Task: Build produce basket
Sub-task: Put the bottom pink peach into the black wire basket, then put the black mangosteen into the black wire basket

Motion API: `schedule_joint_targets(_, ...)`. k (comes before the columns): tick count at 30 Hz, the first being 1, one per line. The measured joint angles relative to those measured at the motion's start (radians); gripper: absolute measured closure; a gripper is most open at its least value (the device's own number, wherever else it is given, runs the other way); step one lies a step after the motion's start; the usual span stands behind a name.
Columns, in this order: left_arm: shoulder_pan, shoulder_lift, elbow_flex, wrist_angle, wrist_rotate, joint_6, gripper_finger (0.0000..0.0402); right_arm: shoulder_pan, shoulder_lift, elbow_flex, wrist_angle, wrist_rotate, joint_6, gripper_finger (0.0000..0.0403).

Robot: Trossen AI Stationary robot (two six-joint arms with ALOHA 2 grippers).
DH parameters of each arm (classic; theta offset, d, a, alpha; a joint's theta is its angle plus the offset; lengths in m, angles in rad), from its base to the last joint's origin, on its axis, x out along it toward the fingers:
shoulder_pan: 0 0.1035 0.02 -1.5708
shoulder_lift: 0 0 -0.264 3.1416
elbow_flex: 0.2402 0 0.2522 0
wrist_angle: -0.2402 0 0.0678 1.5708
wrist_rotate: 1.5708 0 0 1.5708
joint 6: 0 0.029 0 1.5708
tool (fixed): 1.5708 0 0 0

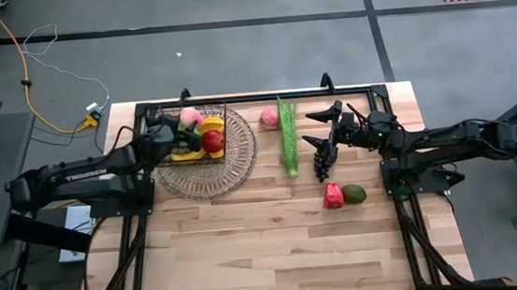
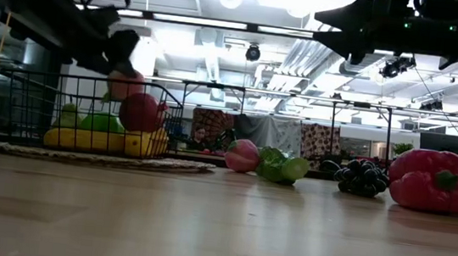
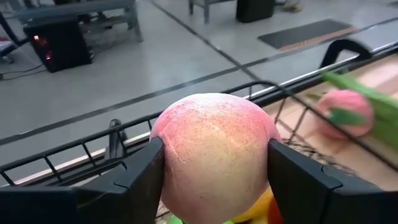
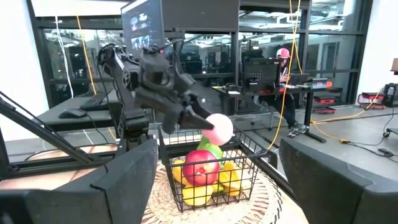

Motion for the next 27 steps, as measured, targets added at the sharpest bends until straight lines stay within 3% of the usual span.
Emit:
schedule_joint_targets(5, 0.023, 0.09, 0.0, 0.075, 0.0, 0.052, 0.015, 0.0, 0.0, 0.0, 0.0, 0.0, 0.0, 0.0079)
schedule_joint_targets(15, 0.025, 0.142, 0.001, 0.129, 0.0, 0.108, 0.0061, 0.0, 0.0, 0.0, -0.003, 0.0, -0.001, 0.0079)
schedule_joint_targets(23, 0.001, 0.045, 0.001, 0.137, 0.007, 0.125, 0.0046, 0.0, 0.001, 0.0, -0.009, 0.0, -0.009, 0.0079)
schedule_joint_targets(27, -0.042, -0.063, 0.001, 0.174, 0.119, 0.137, 0.0045, 0.0, 0.001, 0.0, -0.032, 0.0, -0.004, 0.0079)
